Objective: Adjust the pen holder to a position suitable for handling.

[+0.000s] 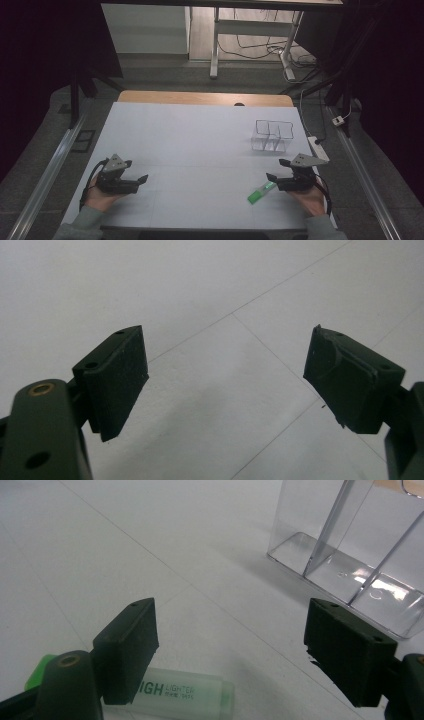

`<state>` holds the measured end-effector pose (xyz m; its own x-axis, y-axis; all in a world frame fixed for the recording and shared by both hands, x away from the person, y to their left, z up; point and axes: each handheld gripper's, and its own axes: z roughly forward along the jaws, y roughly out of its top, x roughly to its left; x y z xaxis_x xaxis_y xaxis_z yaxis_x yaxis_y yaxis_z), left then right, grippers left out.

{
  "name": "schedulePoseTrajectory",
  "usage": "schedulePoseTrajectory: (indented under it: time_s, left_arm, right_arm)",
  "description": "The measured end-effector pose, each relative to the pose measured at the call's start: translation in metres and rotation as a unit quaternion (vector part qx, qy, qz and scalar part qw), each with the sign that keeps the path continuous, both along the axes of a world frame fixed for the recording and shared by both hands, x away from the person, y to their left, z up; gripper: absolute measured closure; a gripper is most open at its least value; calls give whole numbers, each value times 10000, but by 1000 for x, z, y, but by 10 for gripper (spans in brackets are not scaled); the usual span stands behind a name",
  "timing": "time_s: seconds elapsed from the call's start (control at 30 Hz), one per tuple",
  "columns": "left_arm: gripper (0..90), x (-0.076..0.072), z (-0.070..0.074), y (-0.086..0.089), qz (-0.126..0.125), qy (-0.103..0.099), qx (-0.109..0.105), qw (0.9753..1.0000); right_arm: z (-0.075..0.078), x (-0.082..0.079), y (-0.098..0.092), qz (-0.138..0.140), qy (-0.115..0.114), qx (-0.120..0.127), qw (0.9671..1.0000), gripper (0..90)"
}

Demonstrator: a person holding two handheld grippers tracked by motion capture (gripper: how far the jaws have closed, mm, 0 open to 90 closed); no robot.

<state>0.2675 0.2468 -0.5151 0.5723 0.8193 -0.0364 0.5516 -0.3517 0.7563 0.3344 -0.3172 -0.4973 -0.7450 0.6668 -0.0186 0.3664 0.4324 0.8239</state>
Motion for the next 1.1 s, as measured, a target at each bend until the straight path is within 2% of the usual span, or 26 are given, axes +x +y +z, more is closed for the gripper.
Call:
schedulePoseTrajectory:
  time_s: [0.17, 0.23, 0.5, 0.8, 1.0, 1.1]
  left_arm:
    - [172, 0, -1, -1, -77, 8, 12, 10000]
    - [173, 0, -2, -3, -117, -9, 14, 9999]
    - [172, 3, -4, -8, -245, -11, 61, 9997]
    - [174, 5, -3, -9, -308, 12, 76, 9995]
    - [176, 4, -1, -10, -301, -5, 55, 9995]
    - [176, 4, 0, -10, -286, -24, 26, 9996]
  right_arm:
    - [-1, 1, 1, -15, 48, -33, 10000, 210]
    - [-1, 2, 0, -23, 46, 79, 10000, 216]
    - [-2, 5, -1, -65, 64, 184, 9998, 223]
    - [-2, 6, 1, -56, 47, 164, 9998, 230]
    - [-3, 9, -1, -92, 88, 237, 9996, 231]
    - [-3, 9, -1, -111, 93, 180, 9997, 232]
